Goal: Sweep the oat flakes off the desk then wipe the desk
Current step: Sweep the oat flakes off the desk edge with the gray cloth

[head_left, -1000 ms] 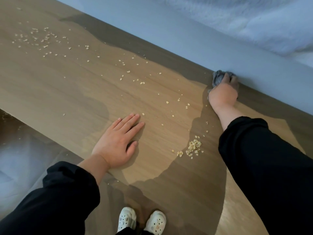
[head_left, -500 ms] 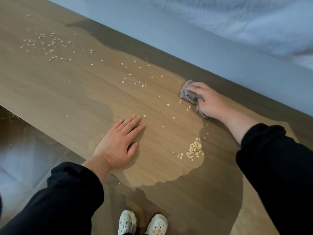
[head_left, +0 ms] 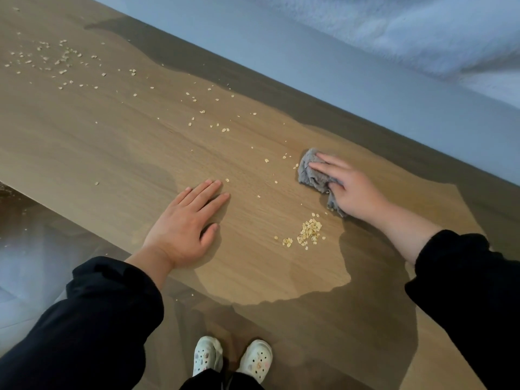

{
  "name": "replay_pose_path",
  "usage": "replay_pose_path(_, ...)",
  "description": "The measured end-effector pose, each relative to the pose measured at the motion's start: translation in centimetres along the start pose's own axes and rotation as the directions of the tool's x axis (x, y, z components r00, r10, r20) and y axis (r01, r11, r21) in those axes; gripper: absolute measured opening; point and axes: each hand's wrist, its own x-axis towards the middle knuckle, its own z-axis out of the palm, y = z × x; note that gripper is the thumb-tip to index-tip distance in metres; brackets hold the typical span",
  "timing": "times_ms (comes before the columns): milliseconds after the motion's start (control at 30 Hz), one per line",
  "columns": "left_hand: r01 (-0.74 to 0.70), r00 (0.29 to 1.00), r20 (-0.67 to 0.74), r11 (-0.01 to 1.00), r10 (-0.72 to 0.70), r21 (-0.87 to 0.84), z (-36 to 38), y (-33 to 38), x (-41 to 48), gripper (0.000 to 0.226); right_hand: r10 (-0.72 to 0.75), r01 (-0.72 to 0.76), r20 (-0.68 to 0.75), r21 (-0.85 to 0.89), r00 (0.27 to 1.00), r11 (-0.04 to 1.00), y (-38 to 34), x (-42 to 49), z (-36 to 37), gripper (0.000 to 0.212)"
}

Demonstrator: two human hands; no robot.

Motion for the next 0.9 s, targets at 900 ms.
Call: replay_pose_path(900, -0.001, 0.999, -0.038, 0.999, -0.001, -0.042, -0.2, 0.3, 0.0, 0.063, 0.539, -0.577, -0.528, 0.11, 0.656, 0.809, -1.4, -9.4, 4.4, 0.056)
